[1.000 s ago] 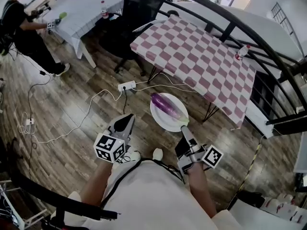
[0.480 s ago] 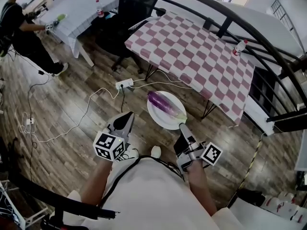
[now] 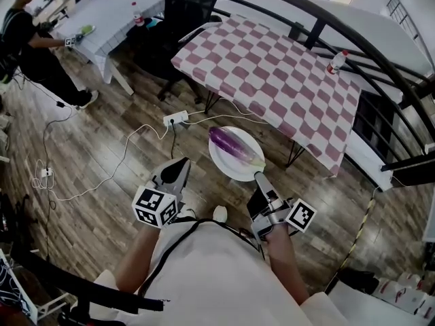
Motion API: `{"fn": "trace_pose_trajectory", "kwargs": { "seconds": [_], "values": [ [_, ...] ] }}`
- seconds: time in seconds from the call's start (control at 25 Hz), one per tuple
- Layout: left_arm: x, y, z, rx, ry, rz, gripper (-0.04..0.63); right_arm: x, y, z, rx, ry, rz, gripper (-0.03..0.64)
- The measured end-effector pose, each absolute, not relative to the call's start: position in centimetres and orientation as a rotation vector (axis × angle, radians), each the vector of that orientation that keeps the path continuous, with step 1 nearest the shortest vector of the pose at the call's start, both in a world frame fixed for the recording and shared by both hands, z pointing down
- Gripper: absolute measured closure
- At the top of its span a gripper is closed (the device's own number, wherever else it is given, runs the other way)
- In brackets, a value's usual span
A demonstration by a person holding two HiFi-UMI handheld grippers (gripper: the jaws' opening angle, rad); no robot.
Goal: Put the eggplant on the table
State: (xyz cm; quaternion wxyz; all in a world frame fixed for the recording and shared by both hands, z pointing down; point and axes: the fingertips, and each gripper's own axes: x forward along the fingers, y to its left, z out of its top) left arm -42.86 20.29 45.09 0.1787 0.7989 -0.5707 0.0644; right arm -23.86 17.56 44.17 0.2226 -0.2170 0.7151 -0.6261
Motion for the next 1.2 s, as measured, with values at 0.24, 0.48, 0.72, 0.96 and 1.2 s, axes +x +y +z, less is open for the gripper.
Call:
{"fn": "trace_pose_trajectory", "kwargs": {
  "seconds": [0.24, 0.48, 0.72, 0.96, 1.2],
  "values": [
    [-39.9, 20.1, 45.2, 2.267, -1.611, 0.196, 0.595, -21.0, 17.2, 44.3, -0.595, 1.982, -1.72, 0.581],
    [-38.1, 19.7, 45.2, 2.277, -1.598, 0.223, 0.596, -19.0, 16.9, 44.6, -0.603, 1.959, -1.717, 0.581],
    [-35.9, 18.9, 45.1, 2.3, -1.562, 0.269, 0.595, -17.0, 16.7, 44.7, -0.615, 1.927, -1.709, 0.581],
    [-33.8, 17.5, 44.7, 2.342, -1.513, 0.314, 0.595, -14.6, 16.3, 44.8, -0.638, 1.89, -1.683, 0.581],
    [-31.7, 16.0, 44.7, 2.397, -1.434, 0.349, 0.595, -12.3, 15.9, 44.7, -0.694, 1.838, -1.636, 0.581]
  ]
}}
